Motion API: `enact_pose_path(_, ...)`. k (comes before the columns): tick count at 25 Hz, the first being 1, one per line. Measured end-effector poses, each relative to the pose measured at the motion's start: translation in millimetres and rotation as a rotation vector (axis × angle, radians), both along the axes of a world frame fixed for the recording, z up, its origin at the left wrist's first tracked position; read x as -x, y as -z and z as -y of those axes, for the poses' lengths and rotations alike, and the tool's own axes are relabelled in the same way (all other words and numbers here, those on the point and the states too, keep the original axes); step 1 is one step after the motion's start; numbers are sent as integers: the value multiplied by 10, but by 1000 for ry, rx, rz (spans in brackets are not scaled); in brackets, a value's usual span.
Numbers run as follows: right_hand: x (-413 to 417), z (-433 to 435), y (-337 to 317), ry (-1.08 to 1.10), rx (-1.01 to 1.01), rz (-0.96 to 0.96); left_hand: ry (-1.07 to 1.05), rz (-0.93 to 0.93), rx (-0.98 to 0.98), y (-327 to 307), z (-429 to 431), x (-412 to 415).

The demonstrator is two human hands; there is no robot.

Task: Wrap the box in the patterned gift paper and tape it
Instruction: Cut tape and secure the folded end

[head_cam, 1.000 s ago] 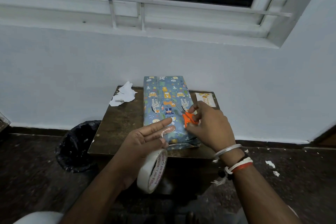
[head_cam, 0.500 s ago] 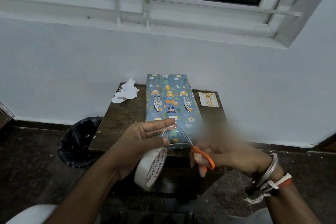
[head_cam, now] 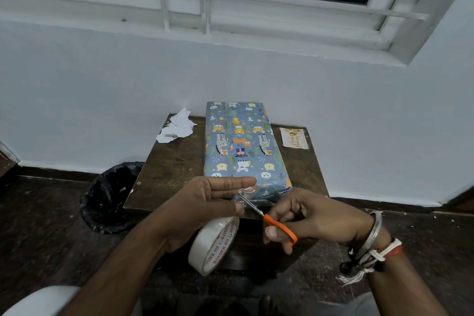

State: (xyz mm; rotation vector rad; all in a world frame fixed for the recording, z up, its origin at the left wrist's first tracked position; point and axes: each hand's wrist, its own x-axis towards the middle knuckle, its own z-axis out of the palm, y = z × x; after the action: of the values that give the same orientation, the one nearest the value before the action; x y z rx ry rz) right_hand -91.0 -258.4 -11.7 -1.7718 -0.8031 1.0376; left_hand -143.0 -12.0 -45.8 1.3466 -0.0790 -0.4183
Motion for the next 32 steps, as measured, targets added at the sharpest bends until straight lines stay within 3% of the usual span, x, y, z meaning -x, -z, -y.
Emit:
enact_pose_path(15, -8, 51, 27, -1, 10, 20, 78, 32, -46, -37, -22, 21)
enact_pose_path(21, 55, -55, 45, -48, 118, 82, 63, 88, -78, -4, -81, 30)
enact_pose_path(25, 123, -93, 23, -4, 133, 101, -31, 108, 37, 9, -192, -19)
enact_pose_path(27, 72, -94, 66, 237, 49, 198, -63, 110, 88, 17, -270, -41)
enact_pose_path(29, -57, -118, 110, 611, 26, 445, -71, 125, 81, 37, -306, -50)
enact_pose_path(31, -221, -188, 160, 831, 180, 782, -70, 141, 59, 49, -305, -45)
enact_pose_path(32, -319, -241, 201, 809, 299, 907, -72, 147, 46, 37, -291, -43)
